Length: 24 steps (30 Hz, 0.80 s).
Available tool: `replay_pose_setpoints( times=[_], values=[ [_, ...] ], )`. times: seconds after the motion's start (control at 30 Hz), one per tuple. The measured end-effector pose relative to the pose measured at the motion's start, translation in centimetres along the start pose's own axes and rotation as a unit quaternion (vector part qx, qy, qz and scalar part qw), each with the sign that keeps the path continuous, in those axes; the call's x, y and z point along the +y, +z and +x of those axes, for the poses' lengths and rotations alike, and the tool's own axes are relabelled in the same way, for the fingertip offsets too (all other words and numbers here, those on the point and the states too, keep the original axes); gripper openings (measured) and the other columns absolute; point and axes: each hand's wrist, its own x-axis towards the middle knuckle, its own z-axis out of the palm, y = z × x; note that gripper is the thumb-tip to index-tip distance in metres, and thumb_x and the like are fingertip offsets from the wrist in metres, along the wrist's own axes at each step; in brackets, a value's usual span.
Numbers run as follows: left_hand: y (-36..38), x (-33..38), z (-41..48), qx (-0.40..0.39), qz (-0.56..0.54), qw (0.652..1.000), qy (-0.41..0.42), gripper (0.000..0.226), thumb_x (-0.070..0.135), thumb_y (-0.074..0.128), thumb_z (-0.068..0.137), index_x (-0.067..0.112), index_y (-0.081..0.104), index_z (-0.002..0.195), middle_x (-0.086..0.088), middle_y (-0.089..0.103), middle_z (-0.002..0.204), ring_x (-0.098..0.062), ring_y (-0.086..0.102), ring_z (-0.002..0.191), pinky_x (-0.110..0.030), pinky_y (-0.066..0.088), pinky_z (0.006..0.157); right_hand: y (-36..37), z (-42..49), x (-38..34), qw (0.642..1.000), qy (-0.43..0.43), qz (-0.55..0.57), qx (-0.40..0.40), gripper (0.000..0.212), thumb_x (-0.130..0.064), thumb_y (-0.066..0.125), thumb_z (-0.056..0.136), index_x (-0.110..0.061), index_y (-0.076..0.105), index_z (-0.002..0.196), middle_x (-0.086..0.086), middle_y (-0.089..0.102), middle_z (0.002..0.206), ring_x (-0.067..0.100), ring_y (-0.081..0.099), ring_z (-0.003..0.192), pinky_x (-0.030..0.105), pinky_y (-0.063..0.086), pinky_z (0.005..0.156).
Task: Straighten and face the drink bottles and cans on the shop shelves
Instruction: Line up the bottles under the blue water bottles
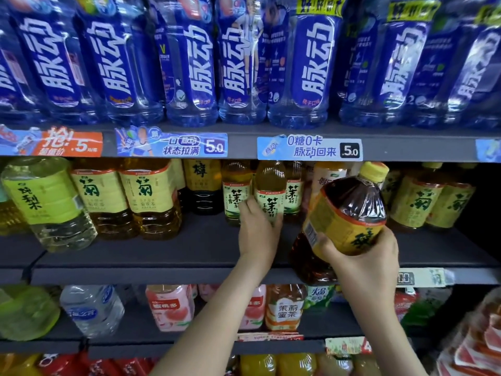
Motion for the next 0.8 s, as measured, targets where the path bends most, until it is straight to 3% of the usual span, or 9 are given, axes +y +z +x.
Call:
replay_pose_setpoints(
  times=[0.1, 0.2, 0.33, 0.4, 0.47, 0.57, 0.67, 0.8],
  values=[
    [-3.0, -1.4, -1.8, 0.012, -0.018, 1.000, 0.010, 0.058, 0.031, 0.060, 0.090, 0.004, 0.035, 0.135, -0.010, 0.036, 0.134, -0.025, 0.049, 0.118, -0.025, 0.045, 0.078, 1.1, -1.3, -1.2, 0.999, 0.014, 0.010, -0.027, 0.079, -0.037, 0.084, 0.059, -0.011, 0.046, 0.123, 0.004, 0.048, 0.110, 0.020, 0.047, 0.104, 0.032, 0.038, 0.080],
    [-6.9, -5.1, -4.0, 0.083, -0.035, 0.994, 0.065, 0.043, 0.009, 0.056, 0.091, 0.008, 0.043, 0.133, -0.009, 0.041, 0.129, -0.026, 0.054, 0.112, -0.020, 0.042, 0.082, 3.3, -2.9, -3.0, 0.997, -0.001, 0.035, -0.062, 0.086, -0.048, 0.084, 0.054, -0.013, 0.047, 0.123, -0.001, 0.048, 0.108, 0.011, 0.045, 0.098, 0.027, 0.035, 0.079],
    [-10.5, -9.6, -5.2, 0.134, 0.011, 0.986, 0.096, 0.056, -0.004, 0.055, 0.086, 0.011, 0.039, 0.138, -0.011, 0.040, 0.134, -0.020, 0.043, 0.122, -0.006, 0.026, 0.100, 8.1, -4.3, -5.6, 0.993, -0.009, 0.059, -0.098, 0.085, -0.041, 0.086, 0.057, -0.010, 0.045, 0.125, 0.000, 0.047, 0.111, 0.008, 0.043, 0.098, 0.015, 0.034, 0.075],
    [-11.6, -11.0, -4.7, 0.129, 0.045, 0.986, 0.098, 0.062, 0.001, 0.058, 0.086, 0.013, 0.034, 0.142, -0.011, 0.036, 0.140, -0.022, 0.035, 0.130, -0.018, 0.028, 0.106, 10.8, -4.5, -6.9, 0.994, -0.011, 0.054, -0.099, 0.082, -0.038, 0.084, 0.059, -0.007, 0.044, 0.124, -0.001, 0.044, 0.109, 0.008, 0.041, 0.097, 0.009, 0.033, 0.069],
    [-12.3, -12.5, -3.9, 0.129, 0.084, 0.983, 0.101, 0.065, 0.007, 0.063, 0.085, 0.011, 0.033, 0.143, -0.015, 0.032, 0.144, -0.028, 0.031, 0.132, -0.035, 0.033, 0.106, 13.5, -4.6, -7.9, 0.995, -0.027, 0.036, -0.089, 0.085, -0.038, 0.084, 0.061, -0.003, 0.041, 0.125, 0.004, 0.043, 0.113, 0.018, 0.045, 0.105, 0.015, 0.035, 0.079],
    [-13.2, -14.0, -2.4, 0.119, 0.136, 0.980, 0.085, 0.068, 0.015, 0.067, 0.084, 0.007, 0.034, 0.143, -0.021, 0.028, 0.145, -0.035, 0.029, 0.133, -0.049, 0.035, 0.107, 16.9, -4.4, -9.2, 0.995, -0.047, -0.023, -0.082, 0.086, -0.039, 0.085, 0.061, 0.002, 0.040, 0.121, 0.014, 0.044, 0.121, 0.029, 0.042, 0.116, 0.027, 0.040, 0.084],
    [-13.6, -14.7, -1.2, 0.091, 0.167, 0.980, 0.062, 0.073, 0.018, 0.069, 0.083, 0.007, 0.032, 0.144, -0.024, 0.026, 0.146, -0.040, 0.029, 0.134, -0.055, 0.036, 0.105, 19.1, -4.2, -10.3, 0.994, -0.037, -0.043, -0.095, 0.089, -0.041, 0.086, 0.060, 0.002, 0.039, 0.123, 0.015, 0.044, 0.123, 0.029, 0.042, 0.118, 0.027, 0.039, 0.087],
    [-13.7, -14.5, -0.9, 0.024, 0.149, 0.988, 0.028, 0.082, 0.018, 0.067, 0.083, 0.008, 0.018, 0.149, -0.025, 0.020, 0.151, -0.040, 0.025, 0.137, -0.052, 0.030, 0.110, 20.5, -4.3, -10.4, 0.991, -0.009, -0.032, -0.127, 0.084, -0.029, 0.082, 0.070, 0.003, 0.034, 0.130, 0.017, 0.039, 0.131, 0.029, 0.037, 0.124, 0.024, 0.035, 0.094]
  ],
)
